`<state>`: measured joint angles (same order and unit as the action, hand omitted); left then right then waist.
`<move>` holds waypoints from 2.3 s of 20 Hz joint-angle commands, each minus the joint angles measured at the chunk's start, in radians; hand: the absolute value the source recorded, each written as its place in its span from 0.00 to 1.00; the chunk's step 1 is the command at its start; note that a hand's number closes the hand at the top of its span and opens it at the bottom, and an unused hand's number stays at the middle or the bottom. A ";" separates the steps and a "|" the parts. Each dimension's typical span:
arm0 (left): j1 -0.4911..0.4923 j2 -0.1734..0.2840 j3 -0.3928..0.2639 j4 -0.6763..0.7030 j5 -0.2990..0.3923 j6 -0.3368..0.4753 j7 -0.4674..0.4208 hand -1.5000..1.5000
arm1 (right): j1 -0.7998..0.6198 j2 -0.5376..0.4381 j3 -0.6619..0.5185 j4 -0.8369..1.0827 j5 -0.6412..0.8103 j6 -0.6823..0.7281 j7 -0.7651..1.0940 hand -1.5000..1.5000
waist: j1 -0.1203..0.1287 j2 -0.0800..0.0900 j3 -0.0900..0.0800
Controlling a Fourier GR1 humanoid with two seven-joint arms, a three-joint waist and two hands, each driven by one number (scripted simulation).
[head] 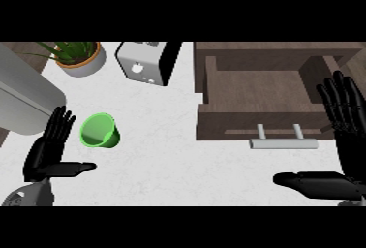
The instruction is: Pick up the cup, place it into the drawer and close the drawer
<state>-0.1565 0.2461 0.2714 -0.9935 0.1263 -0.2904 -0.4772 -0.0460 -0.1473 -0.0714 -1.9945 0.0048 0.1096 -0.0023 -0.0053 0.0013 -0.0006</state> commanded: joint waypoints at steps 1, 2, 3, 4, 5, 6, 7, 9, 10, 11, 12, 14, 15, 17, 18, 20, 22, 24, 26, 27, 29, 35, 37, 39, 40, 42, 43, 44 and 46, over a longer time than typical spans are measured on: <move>-0.049 0.027 0.012 0.230 -0.047 -0.033 -0.169 0.00 | -0.064 -0.008 0.002 -0.050 0.005 -0.014 0.102 0.00 | -0.002 0.001 -0.001; -0.133 -0.001 0.012 0.333 -0.071 0.020 -0.200 0.00 | -0.078 0.010 -0.003 0.093 0.016 -0.009 -0.025 0.00 | -0.005 0.004 -0.001; -0.081 0.015 0.014 0.297 -0.047 -0.021 -0.191 0.00 | 0.042 0.017 0.011 0.050 0.014 0.028 -0.084 0.00 | -0.002 0.000 0.000; -0.122 0.025 0.030 0.410 -0.061 -0.020 -0.266 0.00 | -0.005 -0.020 -0.044 0.022 -0.046 0.046 -0.025 0.00 | -0.006 0.002 0.000; -0.125 0.056 0.041 0.405 -0.039 -0.059 -0.266 0.00 | -0.067 -0.007 -0.022 0.028 -0.012 0.014 0.020 0.00 | 0.000 0.000 0.000; -0.175 0.029 0.028 0.482 -0.068 -0.025 -0.313 0.00 | -0.014 0.002 -0.023 0.067 -0.008 0.033 -0.068 0.00 | -0.004 0.001 0.000; -0.147 0.056 0.042 0.513 -0.076 -0.028 -0.369 0.00 | 0.015 0.034 0.039 0.010 0.048 0.001 -0.033 0.00 | -0.005 0.001 -0.001; -0.255 0.066 0.052 0.662 -0.095 -0.021 -0.411 0.00 | 0.006 0.030 0.038 -0.033 0.040 -0.003 0.015 0.00 | -0.017 0.005 -0.002; -0.248 0.072 0.046 0.655 -0.088 -0.032 -0.409 0.00 | 0.004 0.038 0.012 -0.008 0.011 0.001 -0.004 0.00 | -0.006 0.002 -0.001; -0.250 0.089 0.056 0.724 -0.103 -0.049 -0.481 0.00 | -0.032 -0.003 -0.019 -0.014 -0.025 0.029 0.040 0.00 | -0.015 0.005 -0.002; -0.260 0.069 0.050 0.686 -0.083 -0.039 -0.434 0.00 | -0.057 0.013 -0.010 0.032 0.004 0.012 0.017 0.00 | -0.004 0.002 -0.001; -0.275 0.108 0.068 0.741 -0.089 -0.050 -0.482 0.00 | 0.035 -0.001 -0.003 -0.061 -0.021 0.054 0.011 0.00 | -0.015 0.004 -0.002; -0.249 0.071 0.045 0.773 -0.118 -0.035 -0.540 0.00 | -0.016 0.027 0.024 0.030 0.026 0.021 -0.013 0.00 | -0.014 0.007 -0.002; -0.285 0.072 0.056 0.797 -0.118 -0.005 -0.547 0.00 | -0.018 0.001 -0.017 0.041 -0.015 0.047 -0.015 0.00 | -0.021 0.009 -0.003; -0.285 0.070 0.061 0.788 -0.110 -0.007 -0.557 0.00 | -0.042 -0.006 -0.025 0.052 -0.007 0.042 -0.012 0.00 | -0.017 0.008 -0.003; -0.325 0.090 0.064 0.807 -0.109 -0.026 -0.515 0.00 | -0.063 -0.020 -0.038 0.019 -0.026 0.048 0.019 0.00 | -0.022 0.009 -0.003; -0.306 0.081 0.052 0.819 -0.125 -0.031 -0.549 0.00 | -0.027 0.040 0.022 0.016 0.027 0.007 -0.004 0.00 | -0.025 0.011 -0.004; -0.279 0.074 0.044 0.805 -0.132 -0.029 -0.593 0.00 | -0.022 -0.005 -0.035 0.042 -0.026 0.060 -0.053 0.00 | -0.019 0.008 -0.003; -0.329 0.104 0.066 0.820 -0.114 -0.053 -0.545 0.00 | -0.019 0.012 -0.015 0.082 -0.003 0.052 -0.076 0.00 | -0.026 0.012 -0.004; -0.298 0.057 0.037 0.808 -0.138 -0.025 -0.578 0.00 | -0.031 0.045 0.023 0.010 0.023 0.007 0.007 0.00 | -0.016 0.006 -0.003; -0.341 0.046 0.051 0.831 -0.131 -0.006 -0.552 0.00 | -0.034 0.020 0.004 0.029 -0.007 0.044 -0.021 0.00 | -0.034 0.013 -0.005; -0.364 0.043 0.068 0.832 -0.112 -0.042 -0.546 0.00 | -0.035 0.006 -0.003 0.042 -0.017 0.062 -0.005 0.00 | -0.029 0.014 -0.004; -0.338 0.078 0.064 0.818 -0.106 -0.161 -0.557 0.00 | 0.006 0.017 -0.002 0.033 0.010 0.046 -0.035 0.00 | -0.024 0.010 -0.004; -0.354 0.065 0.071 0.822 -0.101 -0.152 -0.553 0.00 | -0.027 0.025 0.003 0.061 0.004 0.043 -0.033 0.00 | -0.025 0.013 -0.004; -0.375 0.022 0.065 0.816 -0.105 -0.108 -0.551 0.00 | -0.104 0.004 -0.016 0.058 -0.021 0.042 0.048 0.00 | -0.024 0.013 -0.005; -0.370 0.040 0.066 0.812 -0.101 -0.164 -0.553 0.00 | -0.017 0.014 0.008 0.035 0.004 0.055 -0.013 0.00 | -0.030 0.013 -0.004; -0.364 0.059 0.062 0.823 -0.103 -0.199 -0.537 0.00 | -0.030 0.010 -0.017 0.048 -0.026 0.060 -0.016 0.00 | -0.033 0.015 -0.005; -0.348 0.031 0.058 0.802 -0.102 -0.202 -0.571 0.00 | -0.026 0.023 0.018 -0.011 -0.007 0.044 0.044 0.00 | -0.027 0.009 -0.005; -0.376 0.019 0.063 0.797 -0.090 -0.226 -0.543 0.00 | -0.034 0.001 -0.021 0.026 -0.029 0.063 0.003 0.00 | -0.027 0.011 -0.004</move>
<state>-0.5207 0.2814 0.3321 -0.1917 0.0246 -0.3682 -0.9392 -0.0695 -0.1286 -0.0676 -1.9732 -0.0031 0.1590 0.0002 -0.0332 0.0127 -0.0050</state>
